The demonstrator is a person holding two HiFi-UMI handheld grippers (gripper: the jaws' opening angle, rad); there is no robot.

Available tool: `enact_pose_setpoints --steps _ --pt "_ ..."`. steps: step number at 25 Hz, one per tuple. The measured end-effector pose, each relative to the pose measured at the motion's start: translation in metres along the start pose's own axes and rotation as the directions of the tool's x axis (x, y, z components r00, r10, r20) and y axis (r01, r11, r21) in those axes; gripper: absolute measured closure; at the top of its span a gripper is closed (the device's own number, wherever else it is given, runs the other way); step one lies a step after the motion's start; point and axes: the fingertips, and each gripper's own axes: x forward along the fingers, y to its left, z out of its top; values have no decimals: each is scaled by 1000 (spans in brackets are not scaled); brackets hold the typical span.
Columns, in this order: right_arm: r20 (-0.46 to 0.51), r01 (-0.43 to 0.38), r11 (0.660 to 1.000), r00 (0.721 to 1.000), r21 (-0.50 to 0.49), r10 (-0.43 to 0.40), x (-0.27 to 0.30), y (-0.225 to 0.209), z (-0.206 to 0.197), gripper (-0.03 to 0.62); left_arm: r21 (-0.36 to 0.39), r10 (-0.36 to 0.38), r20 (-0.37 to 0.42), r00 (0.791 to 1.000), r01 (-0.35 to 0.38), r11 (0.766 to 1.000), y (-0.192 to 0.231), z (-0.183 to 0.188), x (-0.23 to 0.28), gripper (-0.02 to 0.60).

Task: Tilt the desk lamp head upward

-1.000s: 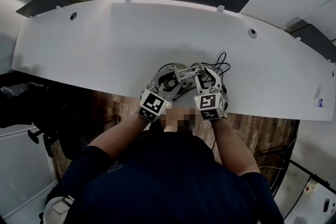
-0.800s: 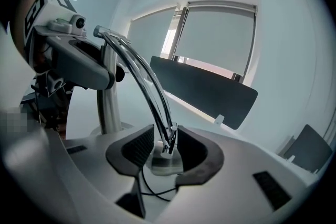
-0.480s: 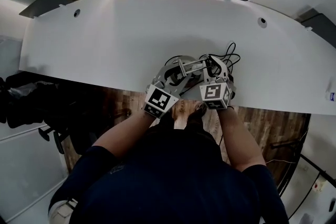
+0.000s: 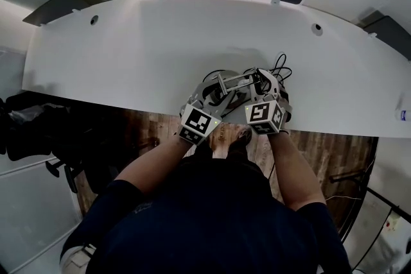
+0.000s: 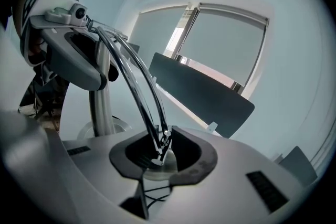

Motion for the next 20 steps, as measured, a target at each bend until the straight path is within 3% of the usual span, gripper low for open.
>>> enact_pose_setpoints --steps 11,15,20 --pt "-26 127 971 990 -202 -135 -26 -36 8 510 -37 -49 32 998 50 998 -8 -2 5 451" --pt "-17 185 926 979 -329 -201 -40 -54 21 505 -60 -67 33 997 69 996 -9 -4 7 449" --pt "20 225 840 969 -494 -247 -57 -69 45 498 -71 -77 30 997 79 994 -10 -4 7 449"
